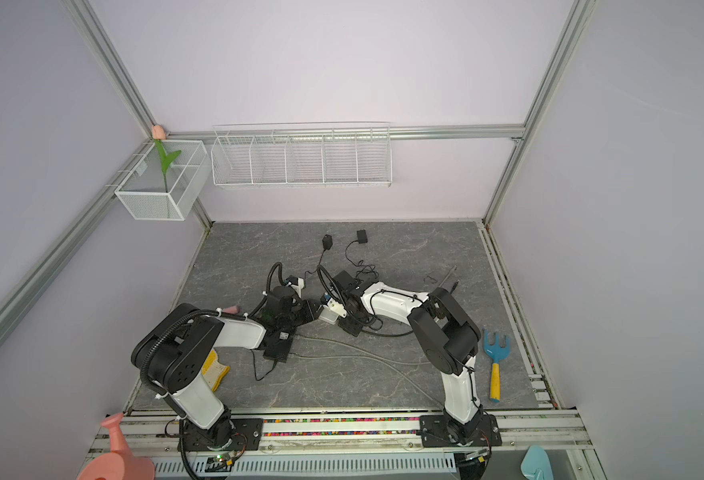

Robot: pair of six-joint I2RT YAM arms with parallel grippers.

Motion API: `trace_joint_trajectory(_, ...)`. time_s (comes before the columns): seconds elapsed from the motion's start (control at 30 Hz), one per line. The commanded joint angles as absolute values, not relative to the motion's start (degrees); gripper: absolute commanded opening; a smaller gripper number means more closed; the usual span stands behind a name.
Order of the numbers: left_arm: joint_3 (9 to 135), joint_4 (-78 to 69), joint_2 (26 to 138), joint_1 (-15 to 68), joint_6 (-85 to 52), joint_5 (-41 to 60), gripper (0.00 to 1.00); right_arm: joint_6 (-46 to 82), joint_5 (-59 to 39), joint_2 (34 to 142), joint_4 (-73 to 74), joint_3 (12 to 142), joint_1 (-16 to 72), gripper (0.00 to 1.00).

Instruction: Insert the plug into the switch port

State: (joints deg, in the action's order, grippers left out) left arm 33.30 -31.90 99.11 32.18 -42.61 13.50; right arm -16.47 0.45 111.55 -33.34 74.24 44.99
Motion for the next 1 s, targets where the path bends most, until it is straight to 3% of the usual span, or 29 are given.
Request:
trace_joint_trajectory(0.0, 31.0, -28.4, 101.9, 35.9, -44.8, 22.8, 0.26, -15.5, -5.3, 109.9, -17.0, 74.7, 45.6, 0.07)
trace_joint_trajectory(0.97, 29.3, -32.7, 106.2, 38.4, -45.9, 25.0, 0.21, -13.0, -8.0, 113.8, -11.9, 83.0, 45.6, 0.07)
